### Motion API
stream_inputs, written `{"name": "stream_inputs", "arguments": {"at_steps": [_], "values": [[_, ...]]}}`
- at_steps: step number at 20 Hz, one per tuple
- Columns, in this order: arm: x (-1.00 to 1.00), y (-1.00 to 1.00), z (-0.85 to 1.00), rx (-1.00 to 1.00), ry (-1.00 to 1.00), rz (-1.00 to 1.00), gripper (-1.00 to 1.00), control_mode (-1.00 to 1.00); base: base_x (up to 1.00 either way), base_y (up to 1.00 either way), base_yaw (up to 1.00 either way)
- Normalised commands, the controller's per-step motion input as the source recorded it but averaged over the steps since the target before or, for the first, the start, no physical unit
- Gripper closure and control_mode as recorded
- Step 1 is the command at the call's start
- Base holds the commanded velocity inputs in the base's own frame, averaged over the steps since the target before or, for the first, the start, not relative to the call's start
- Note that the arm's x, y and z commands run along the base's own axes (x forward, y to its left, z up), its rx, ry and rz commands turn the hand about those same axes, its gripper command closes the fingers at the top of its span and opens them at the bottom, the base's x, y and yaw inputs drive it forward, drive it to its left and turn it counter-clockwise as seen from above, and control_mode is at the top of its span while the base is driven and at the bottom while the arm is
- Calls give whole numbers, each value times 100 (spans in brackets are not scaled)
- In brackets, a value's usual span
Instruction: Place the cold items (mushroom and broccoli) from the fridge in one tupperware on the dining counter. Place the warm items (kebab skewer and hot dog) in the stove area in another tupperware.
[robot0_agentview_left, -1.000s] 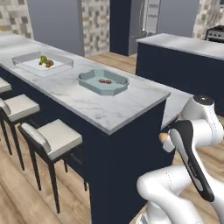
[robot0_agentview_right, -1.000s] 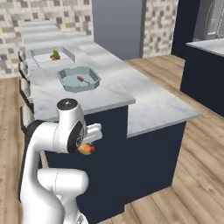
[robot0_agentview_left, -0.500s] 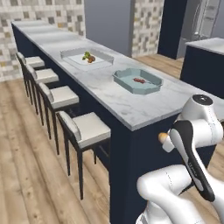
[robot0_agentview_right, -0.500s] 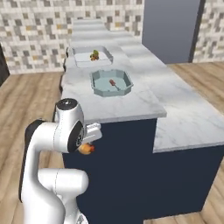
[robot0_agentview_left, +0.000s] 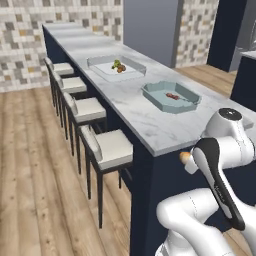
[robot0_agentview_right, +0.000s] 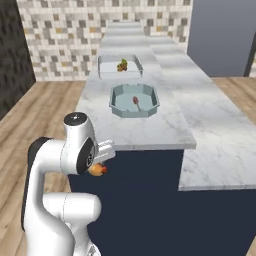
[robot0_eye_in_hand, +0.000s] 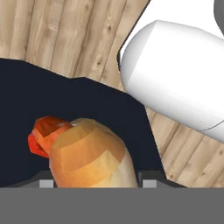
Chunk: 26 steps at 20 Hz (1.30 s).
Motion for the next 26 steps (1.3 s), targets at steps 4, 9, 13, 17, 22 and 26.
{"name": "stream_inputs", "arguments": {"at_steps": [4,9,13,17,22,26], "values": [[0,0,0,0,0,0,100,100,69,-24,20],[0,0,0,0,0,0,100,100,22,-38,13],[-61,-69,17,11,-5,3,100,-100,0,0,0],[-95,-51,32,7,-18,-1,100,-100,0,0,0],[-47,-13,97,9,-47,-24,100,-100,0,0,0],[2,-5,100,-17,0,-28,100,-100,0,0,0]]}}
